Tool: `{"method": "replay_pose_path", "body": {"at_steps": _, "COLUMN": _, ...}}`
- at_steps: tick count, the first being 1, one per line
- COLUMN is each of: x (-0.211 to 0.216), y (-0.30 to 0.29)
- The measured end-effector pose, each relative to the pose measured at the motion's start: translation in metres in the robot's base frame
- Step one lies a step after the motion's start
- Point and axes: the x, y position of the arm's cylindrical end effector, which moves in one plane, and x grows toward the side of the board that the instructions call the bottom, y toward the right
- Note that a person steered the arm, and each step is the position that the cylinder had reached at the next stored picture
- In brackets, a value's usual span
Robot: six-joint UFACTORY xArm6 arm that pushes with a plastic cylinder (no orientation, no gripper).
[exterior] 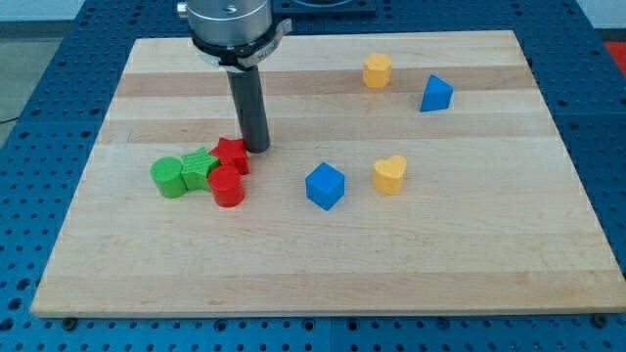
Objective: Push the blue cube a bit down
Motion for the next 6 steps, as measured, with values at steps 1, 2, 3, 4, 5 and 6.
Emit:
{"method": "replay_pose_path", "body": {"at_steps": 1, "x": 0.006, "y": 0.015}}
{"method": "replay_pose_path", "body": {"at_steps": 2, "x": 0.018, "y": 0.037}}
{"method": "replay_pose_path", "body": {"at_steps": 3, "x": 0.019, "y": 0.068}}
{"method": "replay_pose_path", "body": {"at_steps": 4, "x": 0.02, "y": 0.085}}
{"method": "replay_pose_path", "body": {"at_steps": 5, "x": 0.041, "y": 0.083}}
{"method": "replay_pose_path", "body": {"at_steps": 6, "x": 0.072, "y": 0.081}}
